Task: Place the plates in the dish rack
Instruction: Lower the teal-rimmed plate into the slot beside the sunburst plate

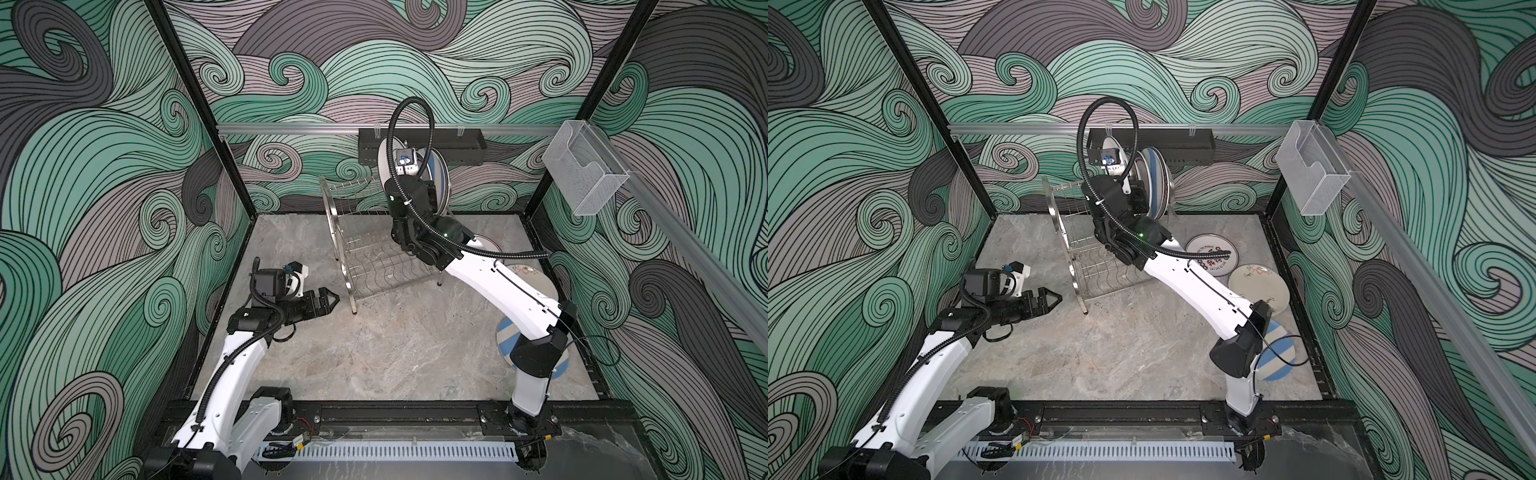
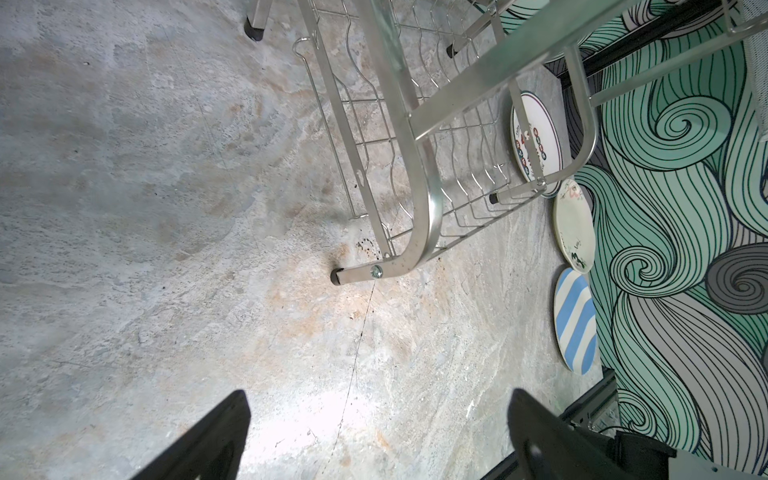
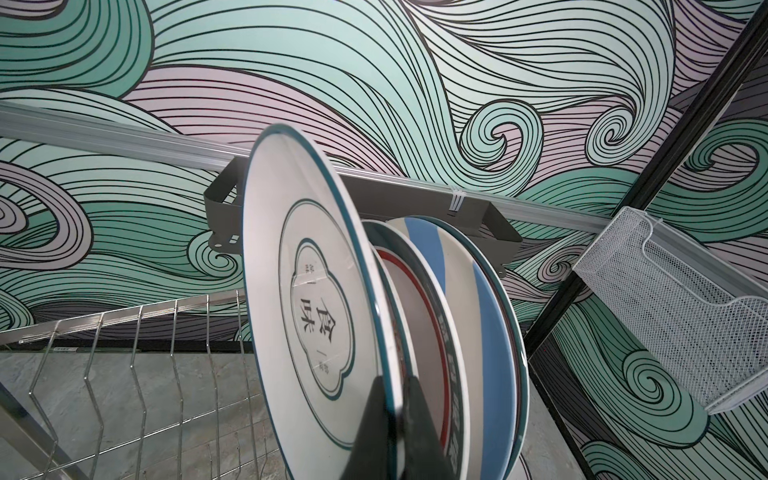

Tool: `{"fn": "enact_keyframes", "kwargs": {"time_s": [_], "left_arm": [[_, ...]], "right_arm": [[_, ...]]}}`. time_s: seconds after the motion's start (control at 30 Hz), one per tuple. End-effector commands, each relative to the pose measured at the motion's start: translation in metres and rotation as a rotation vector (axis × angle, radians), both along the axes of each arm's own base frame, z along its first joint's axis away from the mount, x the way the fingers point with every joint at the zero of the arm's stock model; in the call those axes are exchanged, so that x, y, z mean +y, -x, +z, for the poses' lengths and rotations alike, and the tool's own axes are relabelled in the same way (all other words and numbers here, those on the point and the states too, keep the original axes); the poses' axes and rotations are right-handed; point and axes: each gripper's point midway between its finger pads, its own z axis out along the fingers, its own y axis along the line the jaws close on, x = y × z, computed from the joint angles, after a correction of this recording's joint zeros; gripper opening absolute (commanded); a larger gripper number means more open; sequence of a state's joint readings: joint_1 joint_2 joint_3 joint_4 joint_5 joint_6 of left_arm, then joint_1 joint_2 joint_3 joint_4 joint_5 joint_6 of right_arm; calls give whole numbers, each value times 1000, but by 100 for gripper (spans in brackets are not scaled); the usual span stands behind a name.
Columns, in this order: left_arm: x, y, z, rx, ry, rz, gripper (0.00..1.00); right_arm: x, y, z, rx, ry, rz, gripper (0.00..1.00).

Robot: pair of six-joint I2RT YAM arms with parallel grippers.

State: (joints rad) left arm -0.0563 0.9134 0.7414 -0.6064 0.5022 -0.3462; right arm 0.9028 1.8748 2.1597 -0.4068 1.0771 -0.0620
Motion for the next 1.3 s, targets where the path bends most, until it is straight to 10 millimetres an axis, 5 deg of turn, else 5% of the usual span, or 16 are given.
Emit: {"fn": "enact_keyframes", "kwargs": {"time_s": [0.0, 0.83, 1.03, 1.27], "left_arm": [[1, 0, 1, -10, -24, -10, 99], [1, 2, -1, -3, -47, -10, 99], [1, 2, -1, -3, -46, -10, 99], [1, 2, -1, -4, -47, -10, 99]], "right_arm": [[-7, -2, 17, -60, -95, -43, 0], [-6, -3, -26, 37, -83, -28, 0], [-5, 0, -26, 45, -73, -16, 18], [-6, 3, -21, 44, -58, -7, 24]]}}
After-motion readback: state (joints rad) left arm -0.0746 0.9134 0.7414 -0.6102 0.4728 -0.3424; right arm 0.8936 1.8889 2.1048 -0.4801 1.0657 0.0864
